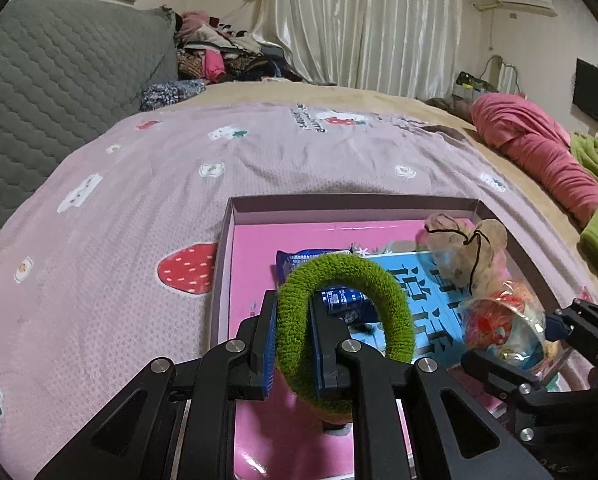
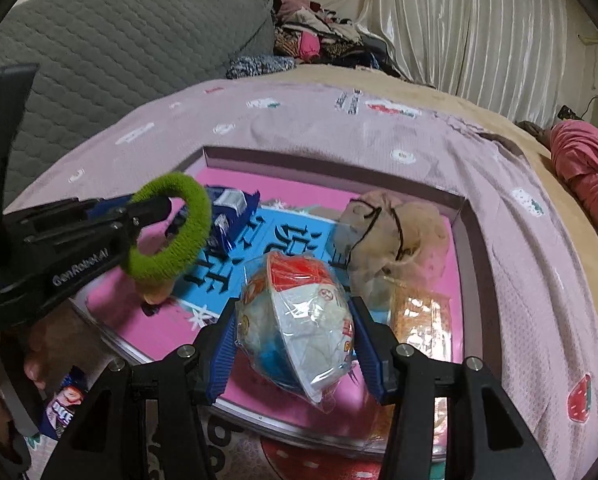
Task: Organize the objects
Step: 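Lower green ring into tray with left tool while right tool lowers blue egg beside it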
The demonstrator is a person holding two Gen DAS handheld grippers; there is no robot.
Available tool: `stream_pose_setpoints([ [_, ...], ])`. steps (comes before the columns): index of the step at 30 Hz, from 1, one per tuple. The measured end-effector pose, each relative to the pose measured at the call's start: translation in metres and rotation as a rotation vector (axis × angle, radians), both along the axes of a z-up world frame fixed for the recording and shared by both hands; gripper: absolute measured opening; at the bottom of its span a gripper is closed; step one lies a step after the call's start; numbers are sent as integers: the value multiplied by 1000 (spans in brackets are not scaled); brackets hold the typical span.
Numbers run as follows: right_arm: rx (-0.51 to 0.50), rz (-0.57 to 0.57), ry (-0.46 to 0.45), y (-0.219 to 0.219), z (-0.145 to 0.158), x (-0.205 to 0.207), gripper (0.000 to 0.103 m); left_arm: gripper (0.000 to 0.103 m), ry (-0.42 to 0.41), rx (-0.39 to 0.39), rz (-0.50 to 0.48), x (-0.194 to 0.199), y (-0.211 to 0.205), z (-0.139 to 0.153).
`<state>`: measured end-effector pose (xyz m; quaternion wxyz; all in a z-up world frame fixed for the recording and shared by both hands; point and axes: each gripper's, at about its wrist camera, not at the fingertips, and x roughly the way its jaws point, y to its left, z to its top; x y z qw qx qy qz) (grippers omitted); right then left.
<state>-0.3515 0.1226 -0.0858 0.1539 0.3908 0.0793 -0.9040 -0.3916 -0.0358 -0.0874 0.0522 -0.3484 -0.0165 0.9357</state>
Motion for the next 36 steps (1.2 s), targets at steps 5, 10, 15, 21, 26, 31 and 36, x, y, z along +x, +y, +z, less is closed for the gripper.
stream_pose_setpoints([
  [5, 7, -2, -22, 1, -5, -3, 54, 16, -21, 0, 6, -1, -2, -4],
  [10, 26, -3, -45, -2, -13, -4, 54, 24, -32, -7, 15, -2, -2, -6],
  [15, 28, -9, -52, -1, -14, -3, 54, 43, -60, -2, 17, -3, -3, -10],
  [21, 28, -17, -69, 0, -17, -5, 55, 47, -75, 17, 23, -4, -7, -11],
  [26, 13, -21, -70, 2, -15, -6, 57, 59, -73, 31, 30, -3, -10, -10],
  [31, 10, -21, -64, 1, -13, -5, 64, 60, -67, 55, 29, -1, -14, -6],
  [36, 6, -20, -56, 1, -10, -3, 65, 62, -67, 65, 26, 1, -14, -3],
])
